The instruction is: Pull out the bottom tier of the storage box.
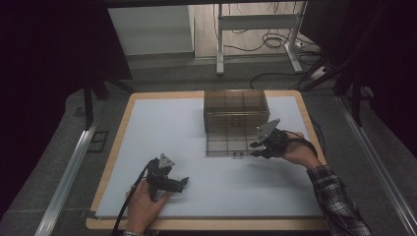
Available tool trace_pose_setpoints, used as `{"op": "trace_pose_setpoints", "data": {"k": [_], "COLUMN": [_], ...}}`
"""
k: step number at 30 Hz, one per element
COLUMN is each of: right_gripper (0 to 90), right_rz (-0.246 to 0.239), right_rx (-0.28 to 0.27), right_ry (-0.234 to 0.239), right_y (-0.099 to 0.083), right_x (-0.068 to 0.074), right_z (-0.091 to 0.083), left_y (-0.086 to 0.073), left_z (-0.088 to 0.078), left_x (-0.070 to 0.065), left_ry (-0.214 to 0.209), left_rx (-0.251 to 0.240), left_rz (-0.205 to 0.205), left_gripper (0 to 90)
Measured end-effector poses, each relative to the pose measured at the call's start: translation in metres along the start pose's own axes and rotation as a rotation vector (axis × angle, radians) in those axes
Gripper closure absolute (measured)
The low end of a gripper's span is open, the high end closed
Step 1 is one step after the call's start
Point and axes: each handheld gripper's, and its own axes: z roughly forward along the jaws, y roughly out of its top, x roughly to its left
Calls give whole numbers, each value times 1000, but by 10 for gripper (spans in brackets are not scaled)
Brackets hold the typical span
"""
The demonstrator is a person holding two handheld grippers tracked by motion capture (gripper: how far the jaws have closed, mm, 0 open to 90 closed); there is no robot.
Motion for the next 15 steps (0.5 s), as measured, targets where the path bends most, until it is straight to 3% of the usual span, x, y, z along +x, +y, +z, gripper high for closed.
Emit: {"op": "trace_pose_setpoints", "data": {"k": [15], "right_gripper": [582], "right_rz": [67], "right_rx": [-41], "right_ry": [-26], "right_y": [-4], "right_x": [14], "right_z": [-9], "left_y": [0], "left_z": [0], "left_x": [0], "left_ry": [0], "left_rx": [0], "left_rz": [0], "left_gripper": [0]}}
